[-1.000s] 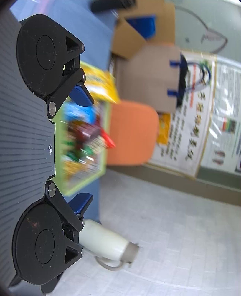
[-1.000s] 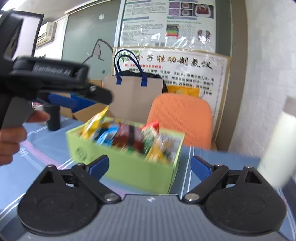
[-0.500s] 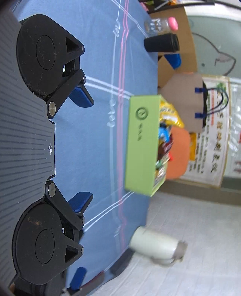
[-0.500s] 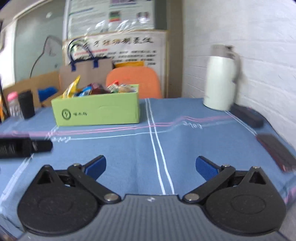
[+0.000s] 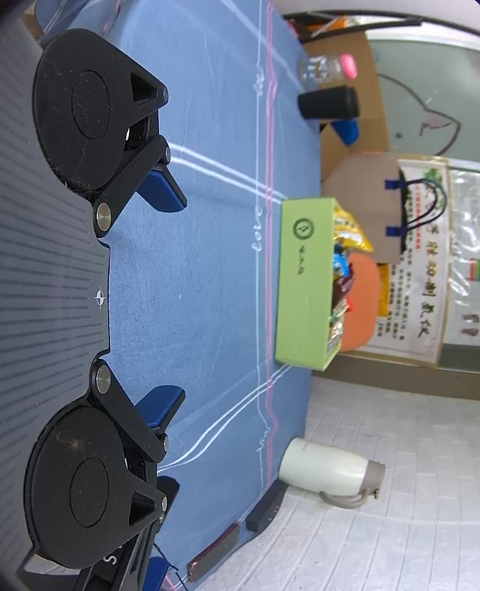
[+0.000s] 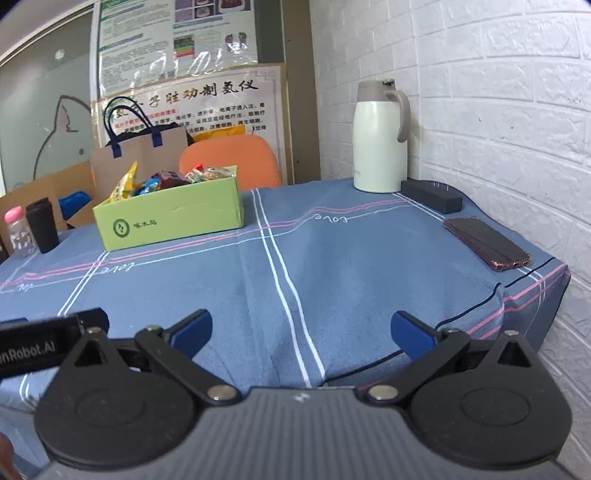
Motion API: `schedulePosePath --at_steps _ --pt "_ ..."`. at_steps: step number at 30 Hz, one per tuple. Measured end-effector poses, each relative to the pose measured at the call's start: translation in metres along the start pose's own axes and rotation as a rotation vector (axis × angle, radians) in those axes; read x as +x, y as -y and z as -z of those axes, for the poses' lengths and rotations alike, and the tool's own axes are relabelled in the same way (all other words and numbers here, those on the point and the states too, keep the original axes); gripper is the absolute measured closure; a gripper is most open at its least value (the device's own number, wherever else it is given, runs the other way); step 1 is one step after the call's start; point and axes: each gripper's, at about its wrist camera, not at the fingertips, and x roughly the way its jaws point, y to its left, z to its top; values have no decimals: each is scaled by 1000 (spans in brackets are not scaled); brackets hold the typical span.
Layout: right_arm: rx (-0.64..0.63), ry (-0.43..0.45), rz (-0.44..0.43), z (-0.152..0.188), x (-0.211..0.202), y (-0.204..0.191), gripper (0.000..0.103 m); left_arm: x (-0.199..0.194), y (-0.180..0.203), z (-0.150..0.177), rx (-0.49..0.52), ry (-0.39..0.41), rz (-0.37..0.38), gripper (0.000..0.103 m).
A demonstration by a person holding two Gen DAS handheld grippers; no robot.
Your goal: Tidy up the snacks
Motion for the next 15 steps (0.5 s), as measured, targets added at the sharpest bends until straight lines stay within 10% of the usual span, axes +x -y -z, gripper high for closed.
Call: schedulePosePath --at_steps 15 --pt "28 63 -29 -6 -26 -6 0 -32 -11 -1 -2 38 -29 14"
